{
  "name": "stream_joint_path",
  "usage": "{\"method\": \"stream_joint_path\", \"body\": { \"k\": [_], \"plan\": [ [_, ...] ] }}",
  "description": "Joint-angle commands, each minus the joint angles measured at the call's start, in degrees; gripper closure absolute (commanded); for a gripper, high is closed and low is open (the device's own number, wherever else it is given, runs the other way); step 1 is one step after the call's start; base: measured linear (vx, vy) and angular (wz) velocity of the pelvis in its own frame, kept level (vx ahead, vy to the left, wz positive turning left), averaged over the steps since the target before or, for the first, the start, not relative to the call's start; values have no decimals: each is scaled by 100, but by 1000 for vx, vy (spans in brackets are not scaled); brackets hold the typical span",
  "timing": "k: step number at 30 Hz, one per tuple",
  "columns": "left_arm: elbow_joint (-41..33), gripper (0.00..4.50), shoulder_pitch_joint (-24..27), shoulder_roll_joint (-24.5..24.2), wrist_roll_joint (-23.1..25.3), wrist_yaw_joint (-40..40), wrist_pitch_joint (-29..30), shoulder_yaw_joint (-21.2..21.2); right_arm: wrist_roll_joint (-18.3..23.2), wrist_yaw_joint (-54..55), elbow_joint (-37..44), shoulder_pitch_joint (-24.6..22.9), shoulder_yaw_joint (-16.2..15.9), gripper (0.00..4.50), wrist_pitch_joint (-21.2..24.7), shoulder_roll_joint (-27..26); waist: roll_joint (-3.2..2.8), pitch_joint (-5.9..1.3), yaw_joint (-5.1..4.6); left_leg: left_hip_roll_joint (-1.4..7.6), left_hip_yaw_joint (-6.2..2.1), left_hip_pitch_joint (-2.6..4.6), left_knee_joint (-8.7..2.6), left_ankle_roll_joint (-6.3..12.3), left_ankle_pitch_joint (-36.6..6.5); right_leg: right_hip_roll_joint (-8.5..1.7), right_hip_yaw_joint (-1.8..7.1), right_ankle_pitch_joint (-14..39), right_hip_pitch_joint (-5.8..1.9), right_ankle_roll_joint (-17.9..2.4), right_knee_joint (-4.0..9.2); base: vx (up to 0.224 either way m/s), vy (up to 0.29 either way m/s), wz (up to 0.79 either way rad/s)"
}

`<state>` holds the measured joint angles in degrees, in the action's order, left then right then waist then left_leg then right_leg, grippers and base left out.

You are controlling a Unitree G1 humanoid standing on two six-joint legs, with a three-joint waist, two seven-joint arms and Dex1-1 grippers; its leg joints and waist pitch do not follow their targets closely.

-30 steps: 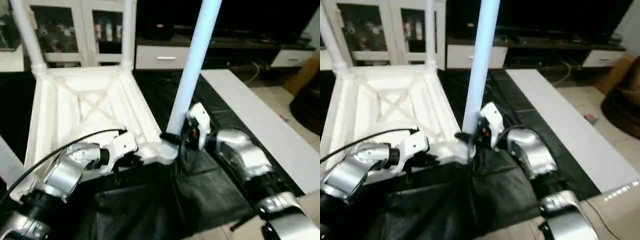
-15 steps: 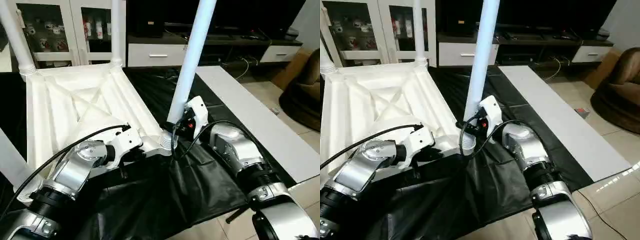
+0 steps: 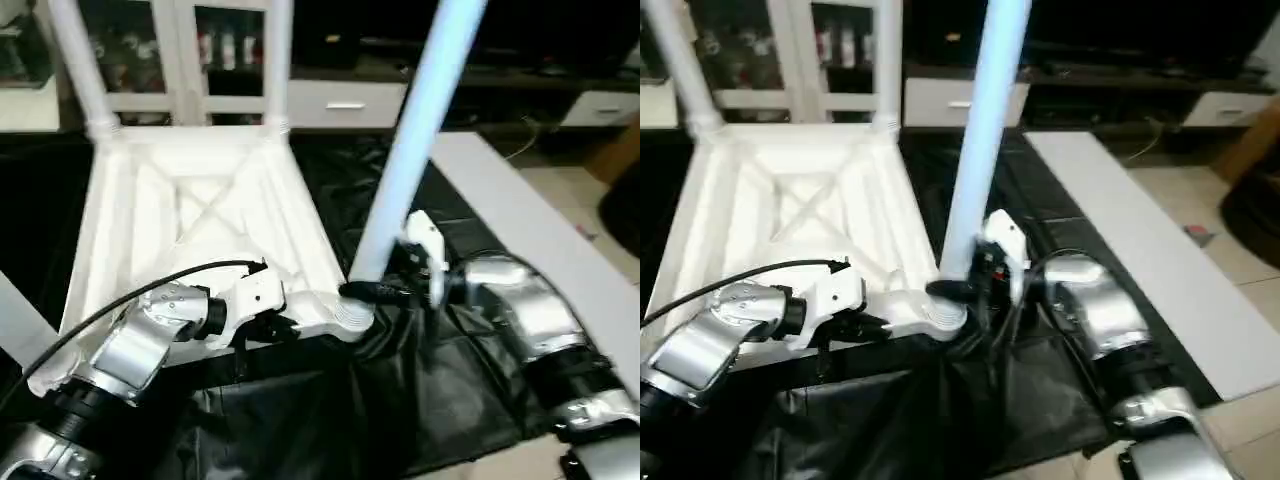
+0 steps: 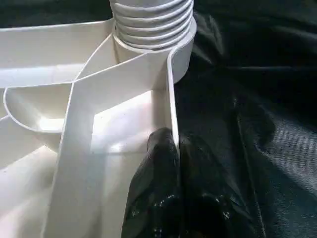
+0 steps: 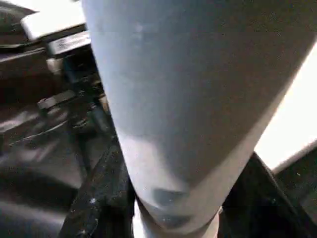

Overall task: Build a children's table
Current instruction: Insert table leg to table base

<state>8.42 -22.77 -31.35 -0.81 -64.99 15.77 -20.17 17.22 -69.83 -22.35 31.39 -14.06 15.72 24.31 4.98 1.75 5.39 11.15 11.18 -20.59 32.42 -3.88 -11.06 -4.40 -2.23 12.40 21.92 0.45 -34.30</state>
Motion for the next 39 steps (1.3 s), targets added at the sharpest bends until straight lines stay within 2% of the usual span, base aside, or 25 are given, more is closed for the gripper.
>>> {"method": "stream_joint_path", "body": {
  "k": [1,2,4,5,9,12,13,15,16,17,18,19,20,22,26,29,31,33,34,35,36,37,38,39],
  "plan": [
    [-77,450,-216,-23,73,103,-211,135,-364,-659,-256,-589,-653,266,787,407,-62,-218,-52,215,-22,113,-297,423,-59,-275,222,-1210,-172,-1502,198,0,0,0],
    [-60,450,-226,-16,82,112,-221,132,-395,-676,-239,-614,-659,266,767,423,-69,-215,-39,224,-22,123,-300,417,-155,-289,223,-1075,-174,-1499,205,0,0,0],
    [-47,450,-237,-22,83,124,-235,110,-467,-671,-188,-692,-692,266,694,469,-77,-189,-25,250,-34,125,-339,332,-526,-315,224,-435,-166,-1430,254,0,0,0],
    [-63,450,-223,-28,72,135,-234,87,-518,-589,-138,-795,-747,266,615,471,-75,-168,-29,266,-52,128,-370,172,-861,-327,224,184,-155,-1298,303,0,0,0],
    [-71,450,-216,-28,71,138,-232,83,-544,-535,-135,-829,-763,266,582,451,-88,-146,-45,281,-74,157,-423,-83,-1388,-335,236,983,-107,-1110,376,0,0,0],
    [-89,450,-195,-43,79,136,-226,85,-602,-340,-164,-894,-793,266,501,370,-91,-152,-62,277,-77,155,-420,-119,-1384,-333,239,964,-99,-1069,376,0,0,0],
    [-84,450,-187,-64,86,134,-234,89,-670,-73,-293,-908,-762,266,421,251,-89,-161,-65,270,-78,137,-411,-101,-1235,-329,235,765,-114,-1076,353,0,0,0],
    [-81,450,-186,-71,87,134,-238,90,-691,4,-335,-908,-747,266,396,218,-87,-153,-83,260,-81,119,-419,-101,-1222,-326,232,736,-121,-1069,351,0,0,0],
    [-70,450,-186,-93,87,135,-246,88,-751,226,-468,-901,-693,266,305,123,-89,-143,-87,264,-76,140,-426,-130,-1367,-328,233,929,-97,-1043,378,0,0,0],
    [-60,450,-188,-109,86,138,-254,85,-790,366,-559,-890,-650,266,247,64,-82,-134,-96,262,-89,132,-438,-163,-1524,-343,240,1203,-102,-999,402,0,0,0],
    [-60,450,-188,-109,86,138,-254,85,-790,366,-559,-890,-650,266,247,64,-82,-134,-96,262,-89,132,-438,-163,-1524,-343,240,1203,-102,-999,402,0,0,0],
    [-52,450,-190,-132,82,141,-258,79,-808,533,-662,-880,-583,266,240,1,-95,-120,-106,265,-104,143,-453,-210,-1759,-352,247,1615,-71,-917,440,0,0,0],
    [-51,450,-190,-134,82,142,-258,78,-809,540,-667,-880,-580,266,240,-2,-104,-115,-111,267,-112,148,-459,-238,-1856,-354,249,1760,-59,-885,455,0,0,0],
    [-35,450,-197,-144,88,143,-260,72,-822,592,-713,-894,-570,266,227,-22,-85,-112,-131,271,-138,177,-463,-323,-2228,-353,245,2200,-22,-764,499,0,0,0],
    [-18,450,-201,-144,89,143,-258,69,-875,921,-841,-880,-467,266,179,-128,-88,-112,-164,271,-163,176,-474,-346,-2386,-345,238,2337,4,-692,516,0,0,0],
    [10,450,-181,-129,84,201,-143,73,-928,1661,-1245,-679,-188,266,107,-404,-96,-114,-238,261,-177,145,-483,-371,-2457,-345,235,2348,12,-713,512,0,0,0],
    [18,450,-173,-68,124,354,43,58,-924,2307,-1621,-454,43,266,63,-642,-123,-107,-323,244,-223,141,-493,-469,-2739,-348,205,2730,27,-659,534,0,0,0],
    [14,450,-173,-28,139,433,126,51,-910,2512,-1749,-371,116,266,53,-723,-122,-104,-416,241,-270,115,-504,-529,-2915,-357,180,2986,24,-593,546,0,0,0],
    [-7,450,-186,103,213,666,330,36,-903,2819,-1944,-239,208,266,15,-847,-149,-116,-433,250,-296,97,-507,-550,-2949,-372,178,2992,4,-565,541,0,0,0],
    [-7,450,-186,103,213,666,330,36,-903,2819,-1944,-239,208,266,15,-847,-153,-102,-457,247,-308,92,-516,-562,-2996,-367,170,2998,19,-574,552,0,0,0],
    [-8,450,-200,227,255,853,471,39,-896,2999,-2058,-158,260,266,-9,-923,-172,-103,-464,233,-336,112,-509,-559,-3166,-366,149,3080,23,-557,581,0,0,0],
    [42,450,-266,830,423,1715,1052,86,-911,3717,-2514,163,428,266,-150,-1204,-184,-81,-543,242,-364,133,-520,-625,-3386,-365,118,3062,59,-627,589,-63,30,-11],
    [44,450,-268,854,429,1748,1073,88,-912,3743,-2531,175,434,266,-156,-1214,-174,-78,-577,238,-377,137,-522,-640,-3492,-345,83,3099,45,-607,605,-72,37,-9],
    [97,450,-282,1161,488,2089,1330,83,-927,4019,-2715,308,478,266,-230,-1324,-195,-88,-588,223,-379,193,-490,-615,-3670,-346,63,3189,76,-581,639,-72,37,-9]
  ]
}}
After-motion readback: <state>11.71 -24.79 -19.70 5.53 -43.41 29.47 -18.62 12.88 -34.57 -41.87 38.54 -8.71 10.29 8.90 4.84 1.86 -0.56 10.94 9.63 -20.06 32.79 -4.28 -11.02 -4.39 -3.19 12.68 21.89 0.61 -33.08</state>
